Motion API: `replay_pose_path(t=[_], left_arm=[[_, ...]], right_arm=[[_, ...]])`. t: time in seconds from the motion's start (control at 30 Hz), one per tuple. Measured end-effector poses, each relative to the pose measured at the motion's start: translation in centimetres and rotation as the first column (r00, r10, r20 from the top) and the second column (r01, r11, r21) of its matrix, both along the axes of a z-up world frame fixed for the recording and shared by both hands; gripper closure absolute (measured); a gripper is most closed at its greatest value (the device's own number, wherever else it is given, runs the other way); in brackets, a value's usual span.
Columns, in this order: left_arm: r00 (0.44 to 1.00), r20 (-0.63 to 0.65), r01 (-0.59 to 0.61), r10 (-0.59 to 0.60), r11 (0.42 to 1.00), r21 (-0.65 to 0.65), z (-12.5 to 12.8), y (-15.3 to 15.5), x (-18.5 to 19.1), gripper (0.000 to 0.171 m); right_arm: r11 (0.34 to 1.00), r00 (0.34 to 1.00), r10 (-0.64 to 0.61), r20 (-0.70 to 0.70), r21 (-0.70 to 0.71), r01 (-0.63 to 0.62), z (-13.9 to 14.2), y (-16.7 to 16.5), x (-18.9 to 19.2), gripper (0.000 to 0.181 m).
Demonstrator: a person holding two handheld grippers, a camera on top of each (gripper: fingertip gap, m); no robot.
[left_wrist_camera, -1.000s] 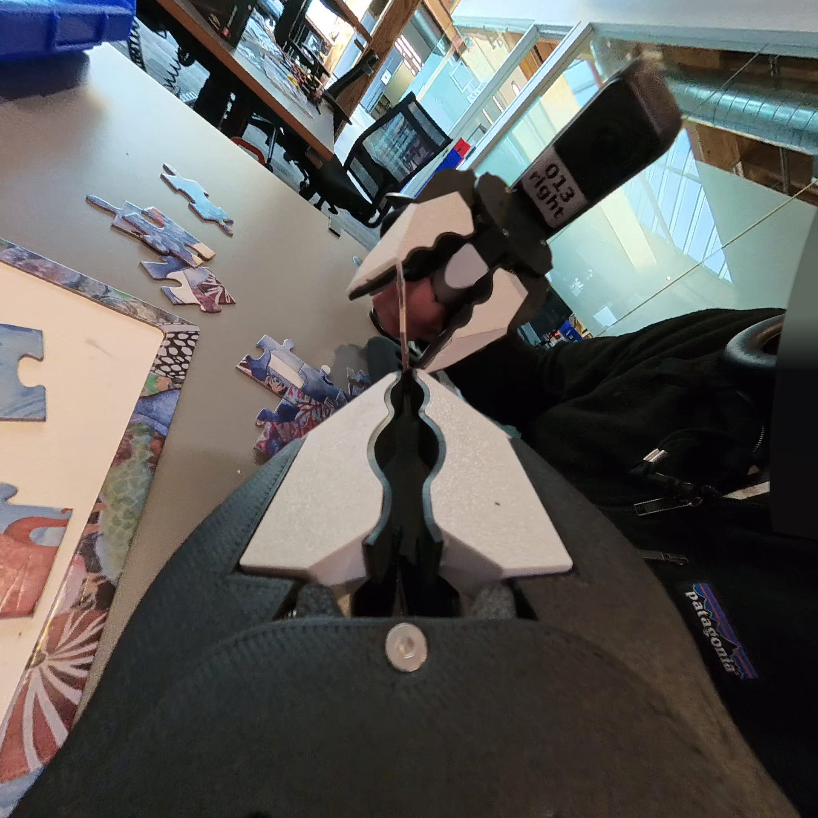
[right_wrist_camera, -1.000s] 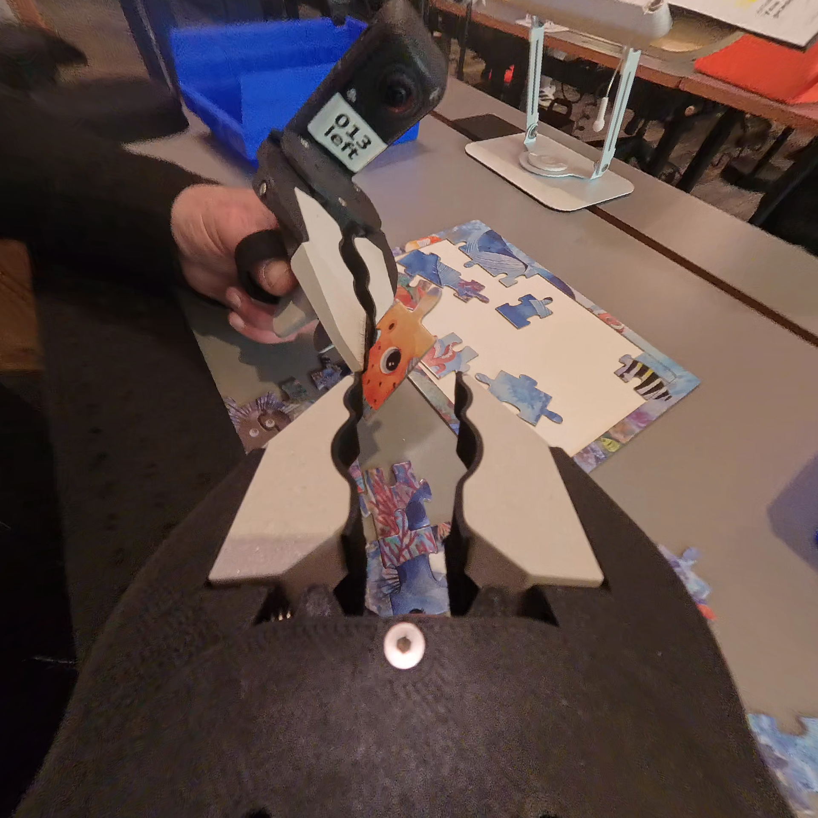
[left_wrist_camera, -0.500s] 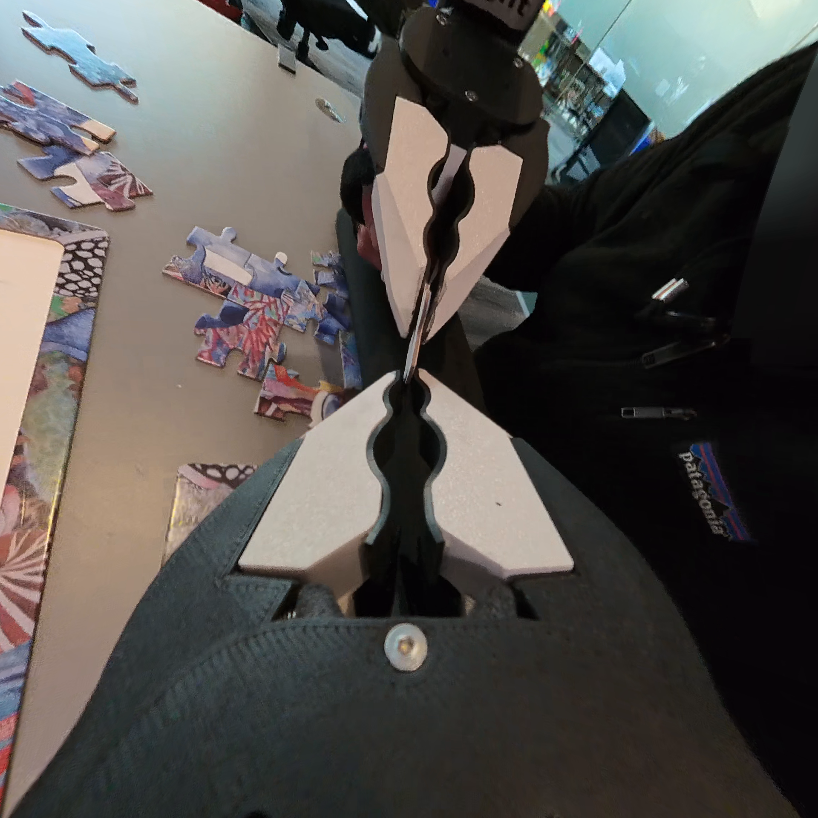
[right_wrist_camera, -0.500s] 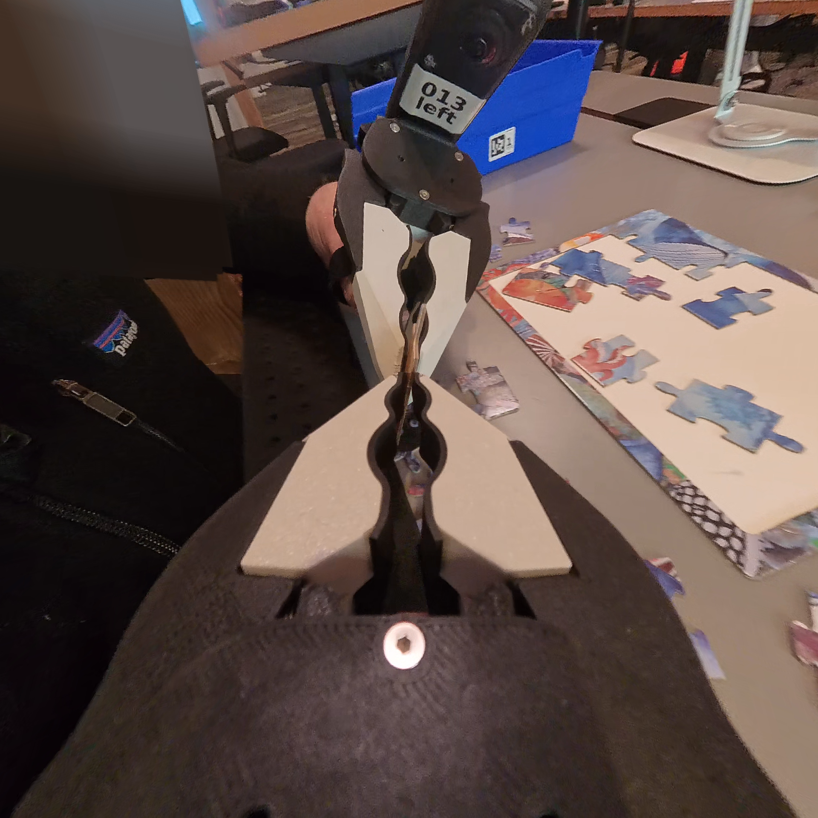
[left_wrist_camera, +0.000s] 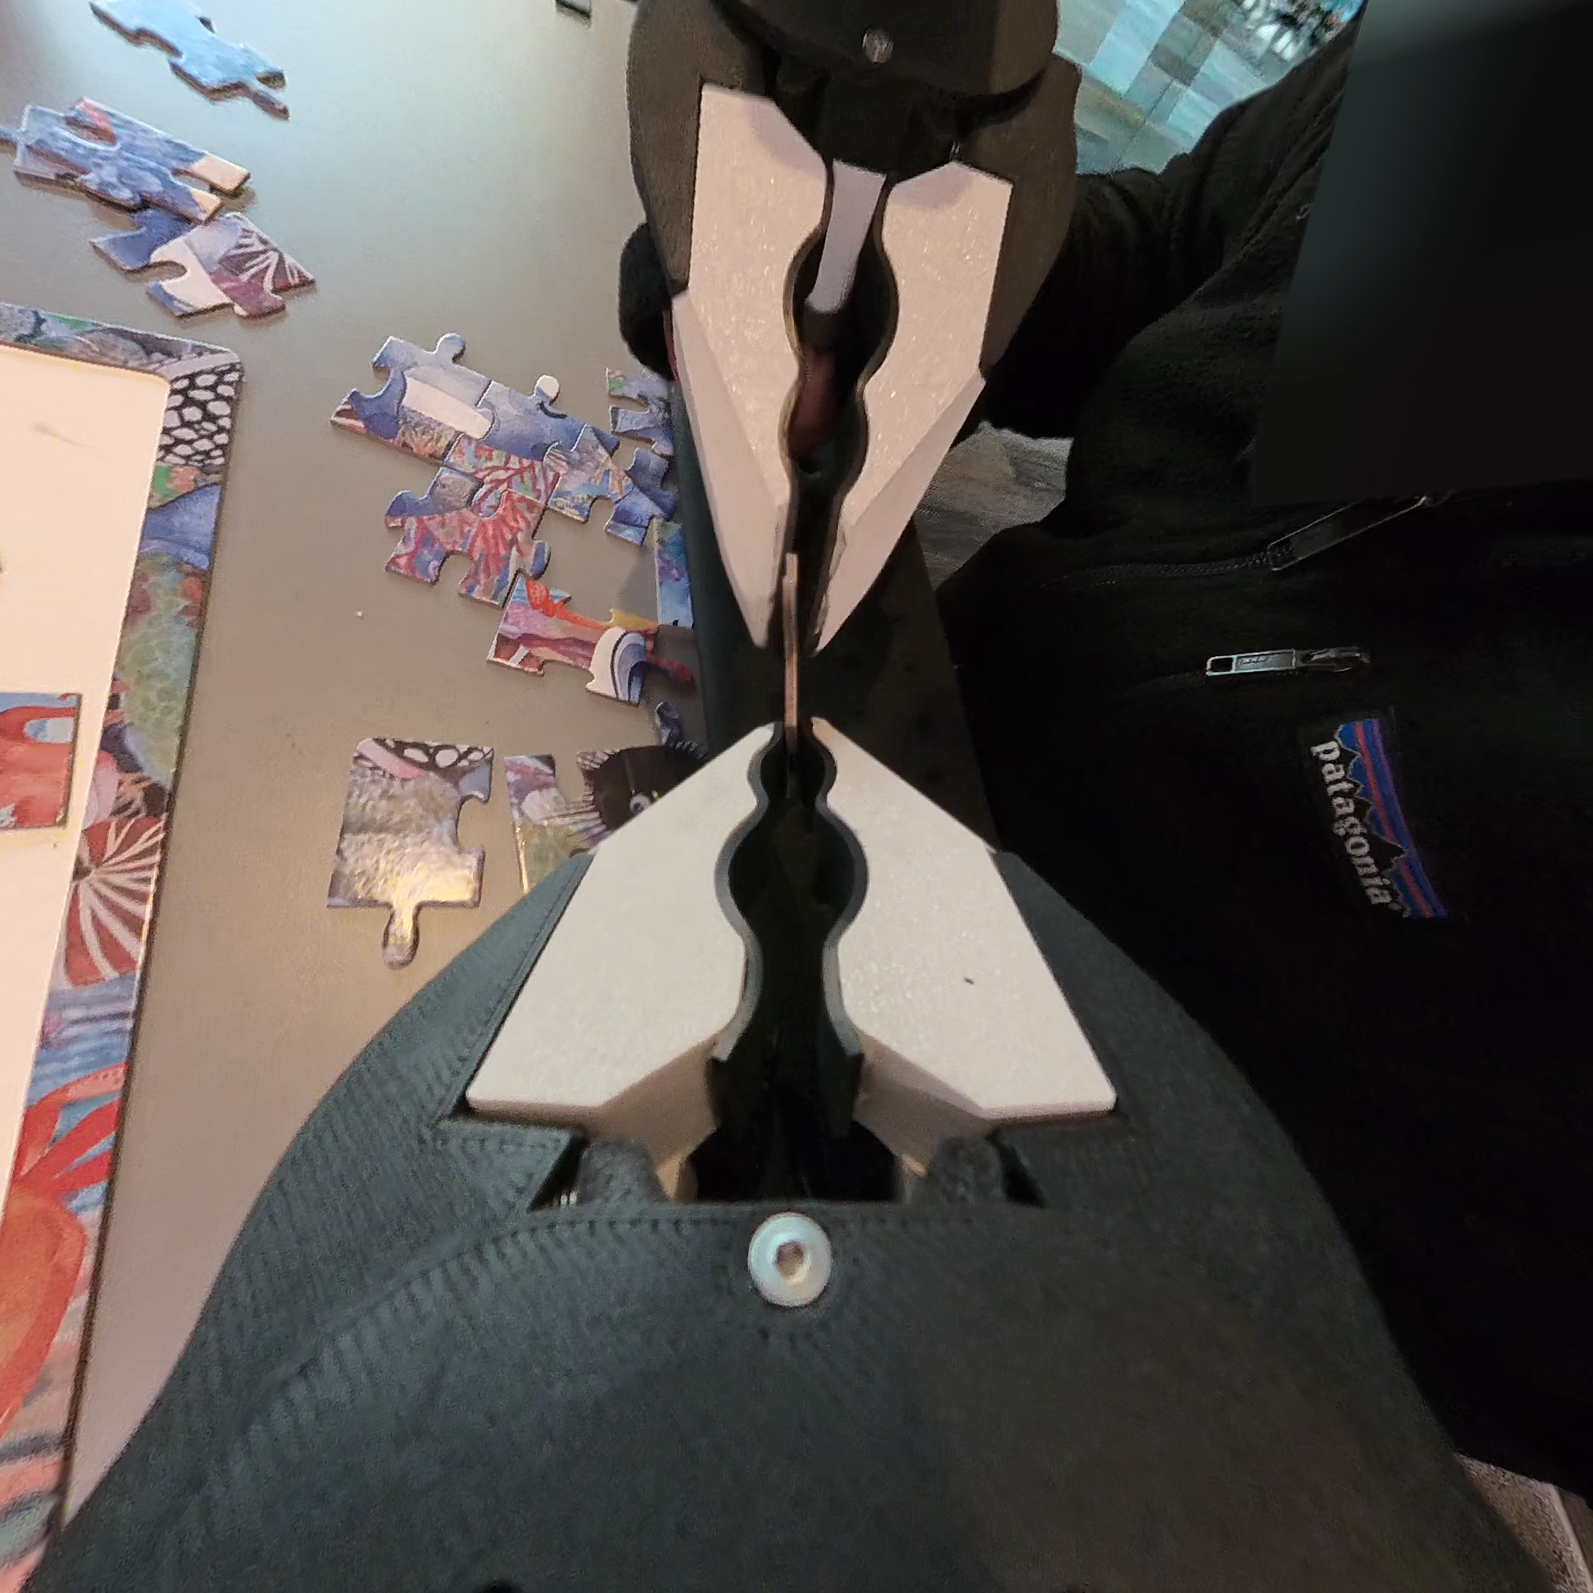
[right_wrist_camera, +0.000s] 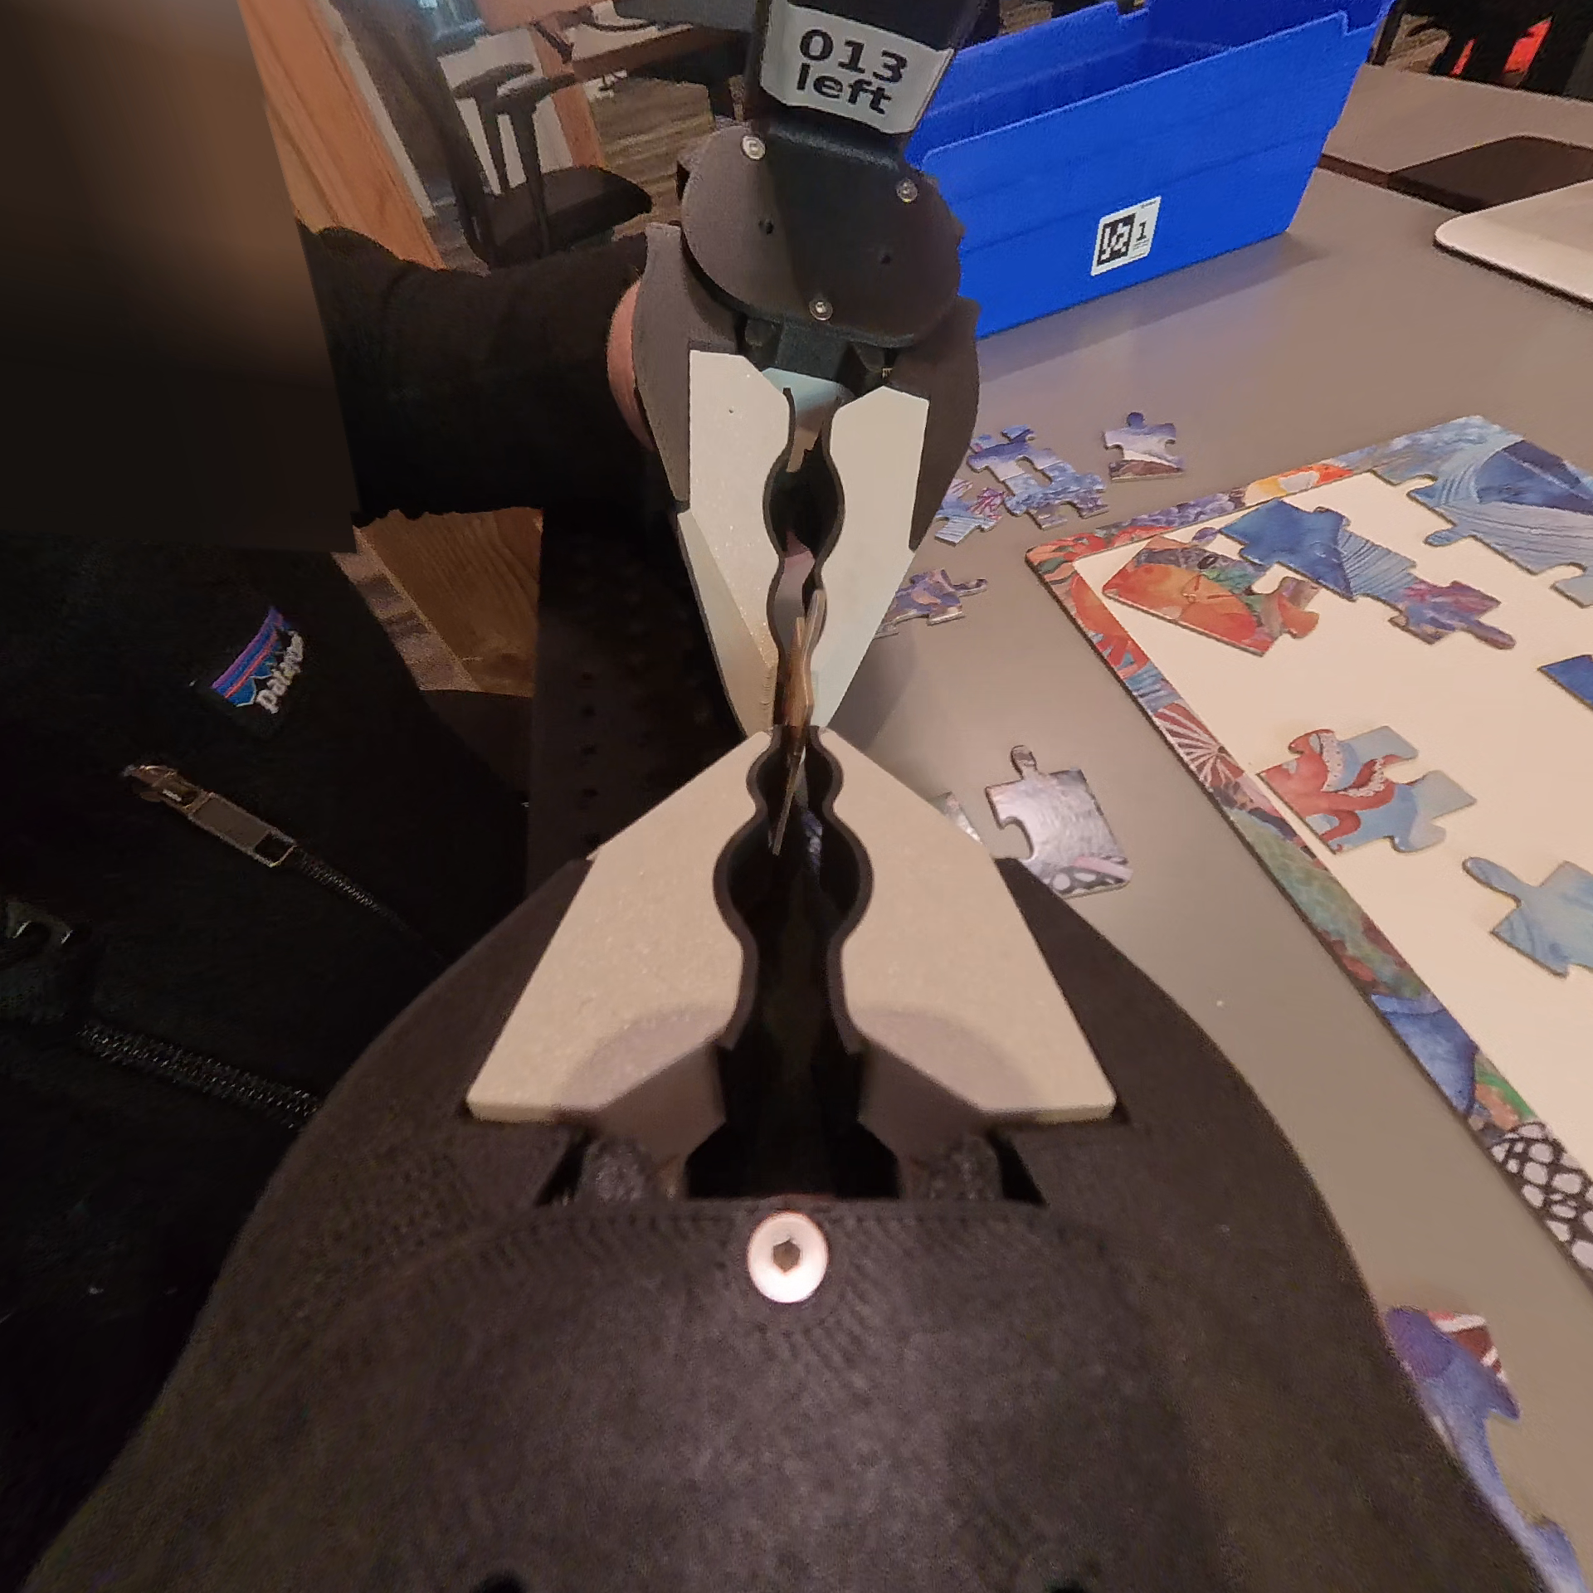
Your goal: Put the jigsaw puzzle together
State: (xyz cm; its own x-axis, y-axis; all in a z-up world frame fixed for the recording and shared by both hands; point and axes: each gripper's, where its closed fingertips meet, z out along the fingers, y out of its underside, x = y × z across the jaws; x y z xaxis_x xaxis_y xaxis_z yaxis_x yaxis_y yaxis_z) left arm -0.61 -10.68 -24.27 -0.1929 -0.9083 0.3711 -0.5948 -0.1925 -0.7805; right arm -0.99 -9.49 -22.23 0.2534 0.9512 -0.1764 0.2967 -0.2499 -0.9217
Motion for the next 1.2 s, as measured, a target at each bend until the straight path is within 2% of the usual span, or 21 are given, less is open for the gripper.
replay_pose_path(t=[0.1,0.27,0.43,0.67,0.8,0.87,0.97,1.03,1.1,1.2], left_arm=[[0.999,-0.048,0.008,-0.006,0.999,0.050,-0.3,0.2,-0.6,0.171],[0.994,-0.112,0.004,0.006,0.996,0.087,-0.4,1.2,-1.6,0.171],[0.993,-0.101,-0.060,0.066,0.997,0.056,0.9,4.1,-2.9,0.171],[0.991,-0.048,-0.129,0.126,0.989,-0.067,2.4,8.8,-3.7,0.171],[0.987,-0.026,-0.161,0.159,0.980,-0.118,2.6,11.0,-3.6,0.171],[0.980,-0.016,-0.198,0.198,0.977,-0.080,2.6,12.5,-3.8,0.171],[0.961,-0.069,-0.264,0.268,0.963,0.053,1.5,15.2,-5.3,0.166],[0.959,-0.069,-0.270,0.275,0.960,0.069,1.3,15.7,-5.8,0.171],[0.959,-0.089,-0.266,0.270,0.963,0.048,1.0,15.8,-6.0,0.171],[0.948,-0.162,-0.257,0.272,0.960,0.111,-0.2,16.2,-6.7,0.171]], right_arm=[[1.000,1.000,0.017,-0.006,0.017,-0.017,1.3,0.5,-0.7,0.173],[0.997,0.993,0.068,0.093,0.030,-0.071,1.3,1.7,-1.8,0.181],[0.995,0.998,0.063,0.009,-0.083,-0.062,2.1,4.2,-1.9,0.181],[0.955,0.988,-0.001,-0.152,-0.295,-0.045,2.5,8.5,-1.5,0.181],[0.936,0.976,-0.037,-0.214,-0.350,-0.041,2.3,10.3,-1.1,0.181],[0.935,0.969,-0.065,-0.238,-0.353,-0.024,2.2,11.0,-0.7,0.181],[0.938,0.961,-0.117,-0.250,-0.346,0.024,2.2,12.0,0.4,0.181],[0.941,0.960,-0.145,-0.240,-0.332,0.059,2.1,12.6,1.0,0.181],[0.948,0.966,-0.158,-0.203,-0.304,0.091,1.7,12.9,1.3,0.181],[0.963,0.988,-0.118,-0.094,-0.253,0.091,0.7,12.3,0.7,0.181]])
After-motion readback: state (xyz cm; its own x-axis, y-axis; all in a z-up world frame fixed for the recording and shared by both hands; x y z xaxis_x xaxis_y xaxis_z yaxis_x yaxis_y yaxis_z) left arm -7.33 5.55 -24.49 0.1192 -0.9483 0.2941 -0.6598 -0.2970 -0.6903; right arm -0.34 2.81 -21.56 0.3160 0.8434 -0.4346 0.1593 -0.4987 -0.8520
